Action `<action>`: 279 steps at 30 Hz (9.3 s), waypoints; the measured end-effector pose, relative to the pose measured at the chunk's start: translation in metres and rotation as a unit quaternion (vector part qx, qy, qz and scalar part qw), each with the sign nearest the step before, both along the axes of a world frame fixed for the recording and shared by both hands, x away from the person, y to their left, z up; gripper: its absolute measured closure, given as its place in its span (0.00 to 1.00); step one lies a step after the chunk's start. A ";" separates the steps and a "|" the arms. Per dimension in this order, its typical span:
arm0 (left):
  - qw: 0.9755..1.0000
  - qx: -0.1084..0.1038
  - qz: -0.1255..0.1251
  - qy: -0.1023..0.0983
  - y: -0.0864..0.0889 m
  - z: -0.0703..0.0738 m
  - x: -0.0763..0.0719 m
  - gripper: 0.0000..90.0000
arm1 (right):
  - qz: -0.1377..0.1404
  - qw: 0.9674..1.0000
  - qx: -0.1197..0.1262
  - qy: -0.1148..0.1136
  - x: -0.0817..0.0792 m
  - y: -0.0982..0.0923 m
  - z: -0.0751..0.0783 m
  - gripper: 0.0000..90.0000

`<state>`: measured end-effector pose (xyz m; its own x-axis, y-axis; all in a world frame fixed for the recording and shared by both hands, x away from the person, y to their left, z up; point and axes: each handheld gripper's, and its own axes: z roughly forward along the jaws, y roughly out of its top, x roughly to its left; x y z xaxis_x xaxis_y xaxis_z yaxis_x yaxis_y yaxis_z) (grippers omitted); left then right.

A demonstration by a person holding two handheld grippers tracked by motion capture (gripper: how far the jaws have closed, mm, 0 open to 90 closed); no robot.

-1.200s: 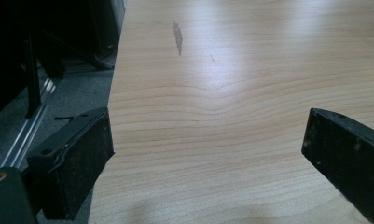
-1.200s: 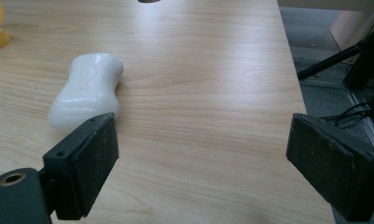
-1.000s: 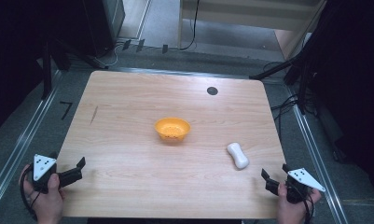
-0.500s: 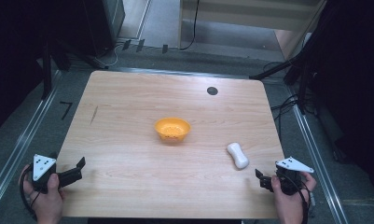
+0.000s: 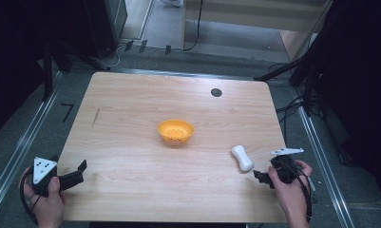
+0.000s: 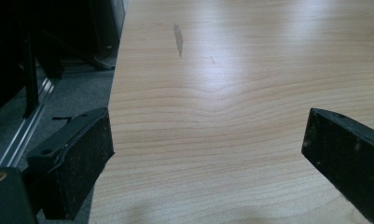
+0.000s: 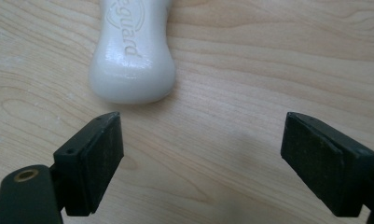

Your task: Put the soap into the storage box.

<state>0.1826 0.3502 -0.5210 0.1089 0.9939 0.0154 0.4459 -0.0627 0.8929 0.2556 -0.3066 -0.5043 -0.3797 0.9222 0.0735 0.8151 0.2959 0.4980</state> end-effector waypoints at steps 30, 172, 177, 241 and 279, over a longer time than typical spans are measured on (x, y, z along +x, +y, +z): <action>1.000 -0.001 -0.001 0.001 0.000 0.000 0.001 0.02 | 0.000 0.995 -0.021 0.100 0.056 0.057 0.014 0.15; 1.000 -0.016 0.005 -0.004 0.003 0.000 0.001 0.02 | 0.415 0.898 -0.148 0.017 0.149 0.248 0.078 0.56; 1.000 -0.018 0.005 -0.003 0.003 0.000 0.001 0.02 | 0.423 0.893 -0.150 0.014 0.150 0.257 0.077 0.56; 1.000 -0.024 0.007 -0.005 0.004 0.000 0.000 0.02 | 0.473 0.864 -0.168 0.036 0.163 0.306 0.047 0.51; 1.000 -0.017 0.007 -0.005 0.003 0.000 0.001 0.02 | 0.325 0.938 -0.110 0.040 0.141 0.204 0.062 0.19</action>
